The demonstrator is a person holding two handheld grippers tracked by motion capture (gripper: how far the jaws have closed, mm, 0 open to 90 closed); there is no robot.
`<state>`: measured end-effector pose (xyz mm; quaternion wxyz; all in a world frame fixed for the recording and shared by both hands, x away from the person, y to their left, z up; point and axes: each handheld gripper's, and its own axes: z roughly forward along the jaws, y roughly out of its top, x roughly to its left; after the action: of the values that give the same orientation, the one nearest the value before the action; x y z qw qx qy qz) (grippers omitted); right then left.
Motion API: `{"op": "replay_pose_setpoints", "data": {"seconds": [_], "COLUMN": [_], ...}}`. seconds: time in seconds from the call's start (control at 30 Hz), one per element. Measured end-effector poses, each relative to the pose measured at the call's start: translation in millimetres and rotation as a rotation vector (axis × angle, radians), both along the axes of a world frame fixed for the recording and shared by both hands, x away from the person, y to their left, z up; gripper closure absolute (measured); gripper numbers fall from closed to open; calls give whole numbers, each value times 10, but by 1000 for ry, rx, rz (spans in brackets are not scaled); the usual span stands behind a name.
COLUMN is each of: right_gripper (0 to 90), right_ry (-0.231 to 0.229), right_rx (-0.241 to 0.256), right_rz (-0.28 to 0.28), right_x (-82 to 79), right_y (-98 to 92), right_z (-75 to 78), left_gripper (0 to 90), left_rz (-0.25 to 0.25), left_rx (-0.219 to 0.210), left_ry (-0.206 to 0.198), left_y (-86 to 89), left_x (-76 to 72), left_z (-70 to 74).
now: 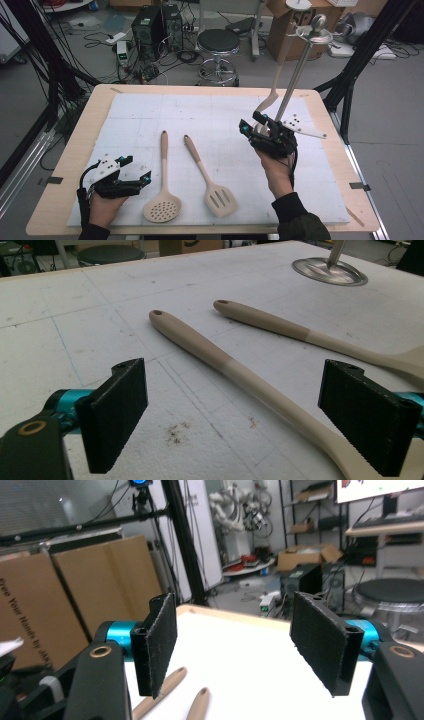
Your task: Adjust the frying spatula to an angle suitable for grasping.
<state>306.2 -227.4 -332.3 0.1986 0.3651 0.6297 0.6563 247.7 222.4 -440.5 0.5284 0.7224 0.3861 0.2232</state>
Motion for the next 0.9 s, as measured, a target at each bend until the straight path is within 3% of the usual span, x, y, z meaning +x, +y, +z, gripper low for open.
{"op": "replay_pose_setpoints", "data": {"seconds": [0.4, 0.5, 0.7, 0.9], "right_gripper": [409, 490, 561, 617], "right_ry": [86, 92, 157, 224], "right_rx": [-47, -65, -92, -101], "right_rz": [102, 138, 229, 268], "right_x": [-54, -67, -43, 9], "right_y": [244, 316, 439, 525], "right_z": [-214, -272, -357, -441], "left_gripper": [130, 130, 130, 130], "left_rz": [1, 4, 6, 2], "left_rx": [0, 1, -4, -1], "left_ry": [-2, -2, -4, -1], "left_y": [1, 8, 20, 14], "left_x": [-6, -5, -3, -1], "left_z": [3, 5, 7, 4]}}
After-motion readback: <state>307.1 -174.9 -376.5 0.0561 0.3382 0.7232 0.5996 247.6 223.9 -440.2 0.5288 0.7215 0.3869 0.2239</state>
